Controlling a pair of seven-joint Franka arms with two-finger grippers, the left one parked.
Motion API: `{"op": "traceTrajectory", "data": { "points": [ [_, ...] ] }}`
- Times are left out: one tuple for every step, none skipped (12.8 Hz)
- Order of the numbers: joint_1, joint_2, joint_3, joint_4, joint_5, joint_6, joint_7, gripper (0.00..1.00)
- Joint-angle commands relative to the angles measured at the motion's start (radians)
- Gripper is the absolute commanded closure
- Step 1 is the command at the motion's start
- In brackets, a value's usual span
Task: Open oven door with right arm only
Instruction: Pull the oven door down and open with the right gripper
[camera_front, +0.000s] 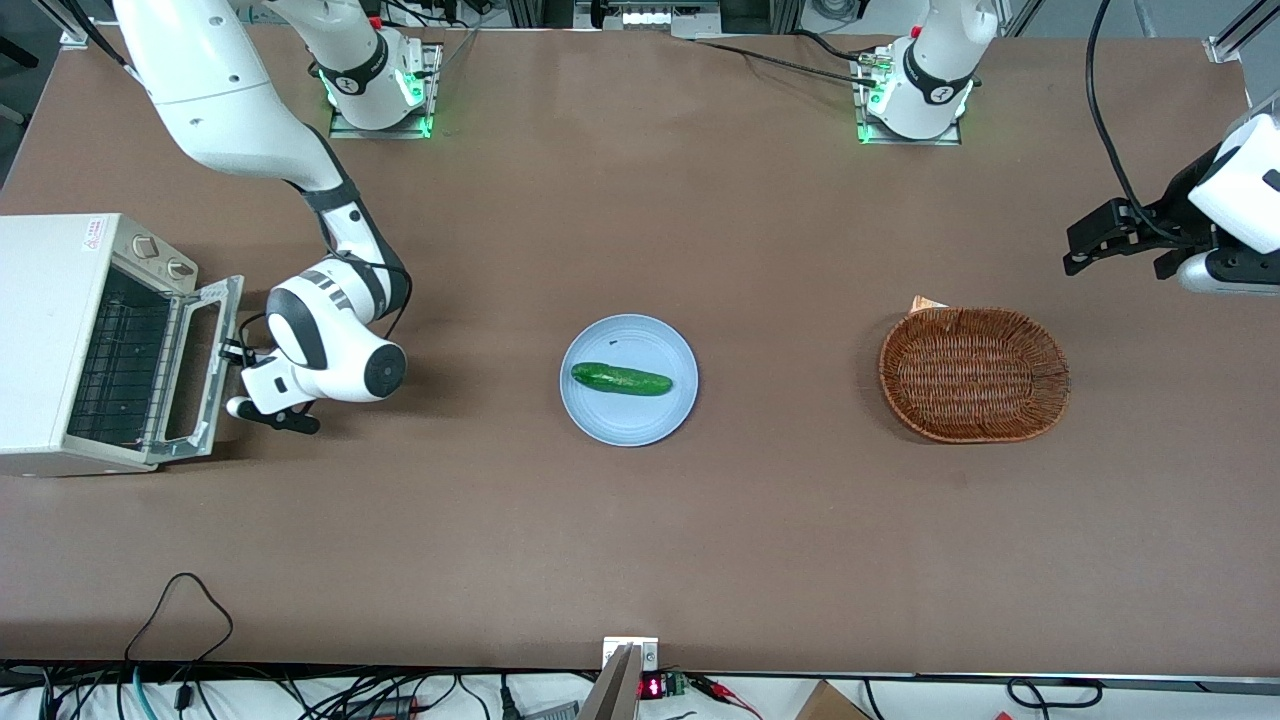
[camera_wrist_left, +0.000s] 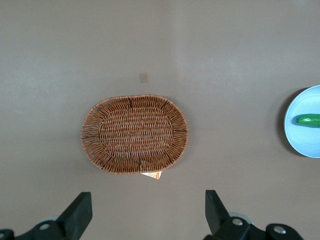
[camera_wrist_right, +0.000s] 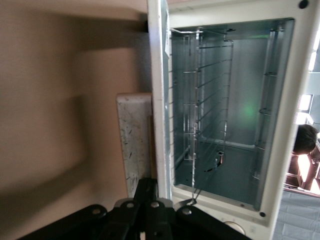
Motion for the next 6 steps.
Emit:
{"op": "traceTrajectory", "data": {
  "points": [
    [-0.016,0.036,-0.005,0.014,0.001,0.001,0.015,0.99],
    [-0.016,0.039,-0.003,0.014,0.001,0.001,0.015,0.99],
    [-0.016,0.046,-0.005,0.016,0.036,0.002,0.018,0.99],
    [-0.010,0.050,-0.005,0.026,0.057,0.019,0.018,0.99],
    [-0.004,0.056,-0.005,0.028,0.060,0.022,0.017,0.99],
    [-0.004,0.059,-0.005,0.028,0.061,0.022,0.014,0.99]
  ]
}}
